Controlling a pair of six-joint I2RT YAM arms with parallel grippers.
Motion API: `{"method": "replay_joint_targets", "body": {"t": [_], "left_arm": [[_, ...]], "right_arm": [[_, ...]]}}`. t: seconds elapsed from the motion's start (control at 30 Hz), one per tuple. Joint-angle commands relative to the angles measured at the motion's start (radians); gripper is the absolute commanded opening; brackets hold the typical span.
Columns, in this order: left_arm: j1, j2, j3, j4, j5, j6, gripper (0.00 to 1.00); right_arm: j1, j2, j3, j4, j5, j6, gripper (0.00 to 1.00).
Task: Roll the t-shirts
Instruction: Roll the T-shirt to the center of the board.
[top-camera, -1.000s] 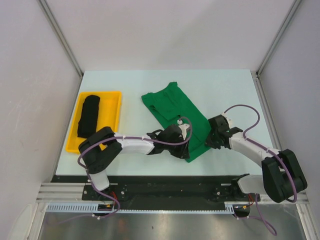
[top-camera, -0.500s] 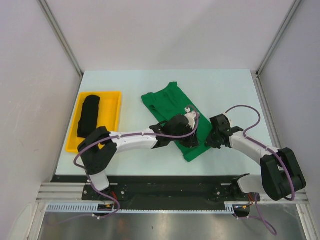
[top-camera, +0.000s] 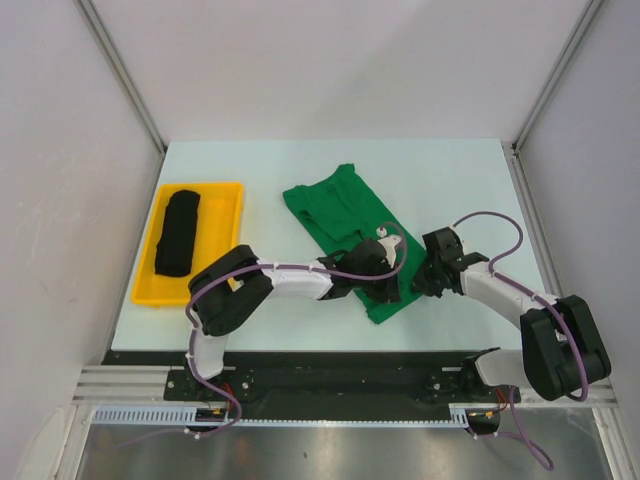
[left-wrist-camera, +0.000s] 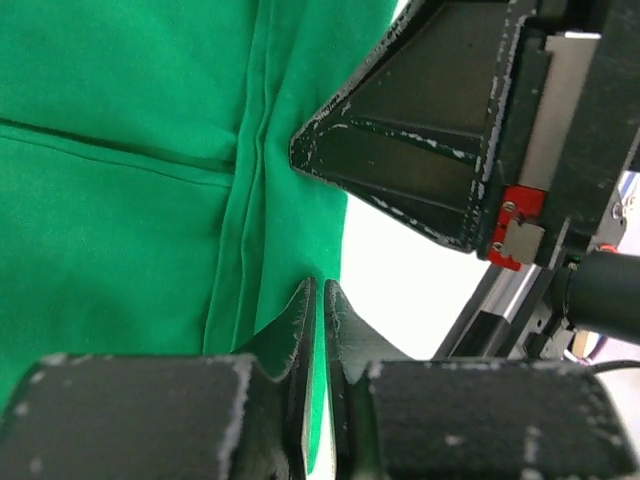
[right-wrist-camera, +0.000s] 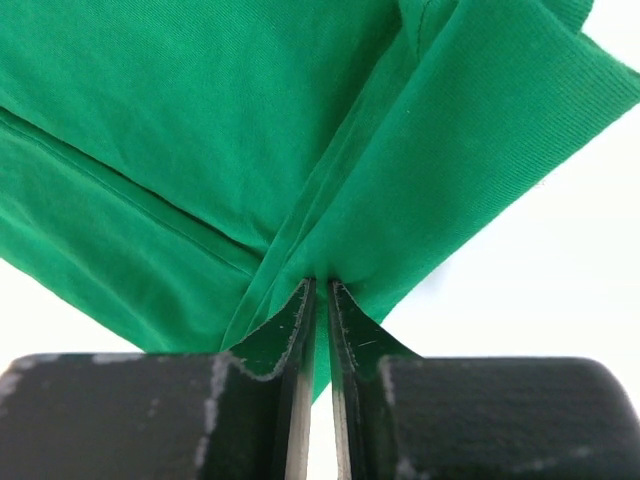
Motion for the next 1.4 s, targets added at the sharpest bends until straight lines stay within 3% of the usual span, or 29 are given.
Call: {"method": "replay_joint_targets", "body": {"t": [0.0, 0.13, 0.57, 1.37], "left_arm": [[-0.005, 0.014, -0.004, 0.049, -0.033, -0.030, 0.09], [-0.005, 0.020, -0.030, 0.043, -0.047, -0.037, 0.05], [-0.005, 0.031, -0.037, 0.048, -0.047, -0.047, 0.02], [-0.005, 0.009, -0.042, 0.026, -0.055, -0.022, 0.03]], "right_arm": [[-0.023, -0.005, 0.002, 0.009, -0.003, -0.005, 0.16], [-0.066, -0.027, 0.004, 0.023, -0.029, -0.045, 0.22], [-0.261, 0.001, 0.031, 0.029, -0.073, -0.179, 0.21], [-0.309, 0.125, 0.140, 0.061, -0.076, -0.209, 0.21]]}}
